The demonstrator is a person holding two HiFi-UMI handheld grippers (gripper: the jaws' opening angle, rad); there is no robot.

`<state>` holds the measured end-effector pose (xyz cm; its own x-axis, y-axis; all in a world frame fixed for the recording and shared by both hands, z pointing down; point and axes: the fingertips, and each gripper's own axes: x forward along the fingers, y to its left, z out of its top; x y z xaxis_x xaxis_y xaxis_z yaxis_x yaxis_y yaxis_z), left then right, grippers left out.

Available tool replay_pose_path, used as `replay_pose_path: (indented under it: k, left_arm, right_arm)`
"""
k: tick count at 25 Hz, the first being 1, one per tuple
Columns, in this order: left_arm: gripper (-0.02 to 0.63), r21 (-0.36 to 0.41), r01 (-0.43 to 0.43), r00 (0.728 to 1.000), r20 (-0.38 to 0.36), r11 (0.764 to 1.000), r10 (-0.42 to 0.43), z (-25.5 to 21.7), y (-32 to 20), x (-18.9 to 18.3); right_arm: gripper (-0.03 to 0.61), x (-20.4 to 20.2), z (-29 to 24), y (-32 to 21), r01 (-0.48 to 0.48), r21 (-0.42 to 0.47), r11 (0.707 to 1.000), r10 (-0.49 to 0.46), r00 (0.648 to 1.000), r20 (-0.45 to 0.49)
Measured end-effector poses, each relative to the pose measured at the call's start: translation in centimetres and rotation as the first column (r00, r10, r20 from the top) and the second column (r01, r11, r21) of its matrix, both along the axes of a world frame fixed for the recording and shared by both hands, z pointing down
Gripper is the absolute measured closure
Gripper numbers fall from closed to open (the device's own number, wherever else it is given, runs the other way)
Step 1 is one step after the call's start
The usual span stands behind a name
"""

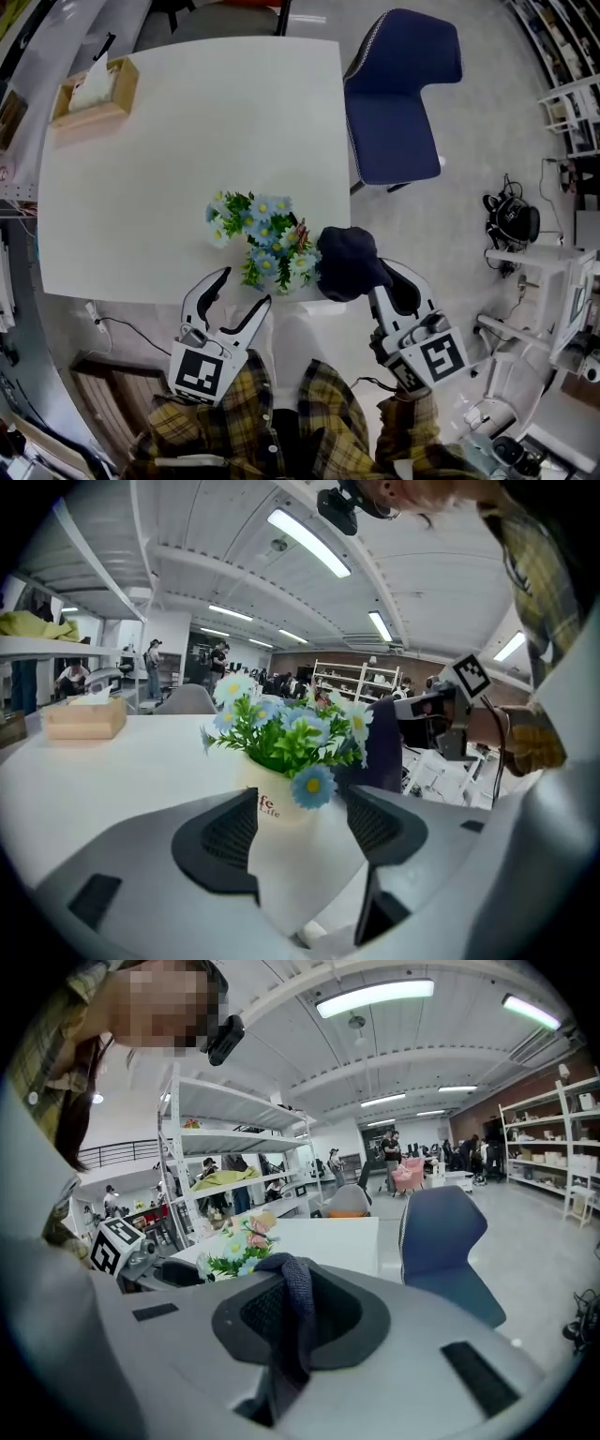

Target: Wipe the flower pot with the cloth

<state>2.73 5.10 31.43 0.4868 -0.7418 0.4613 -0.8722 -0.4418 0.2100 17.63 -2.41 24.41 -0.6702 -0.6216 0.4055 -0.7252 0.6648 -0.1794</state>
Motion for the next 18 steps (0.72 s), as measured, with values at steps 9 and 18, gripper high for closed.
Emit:
replay_pose_path:
  k: [9,18]
  left_arm:
    - [0.243,0.059,-0.044,0.998,0.042,0.997,0.041,4.8,-4.8,-0.6]
    - [0.206,0.130,-0.080,0.995,0.064,0.988,0.072,4.7,-7.4,0.1]
  right_arm:
    - [0.561,-2.9,6.4,-2.7,0.063,-0.070,0.996,-0.060,0.997,0.039]
    - [0.561,-4.9,9.4,-3.8,0.077,-0.140,0.987,-0.066,0.994,0.082]
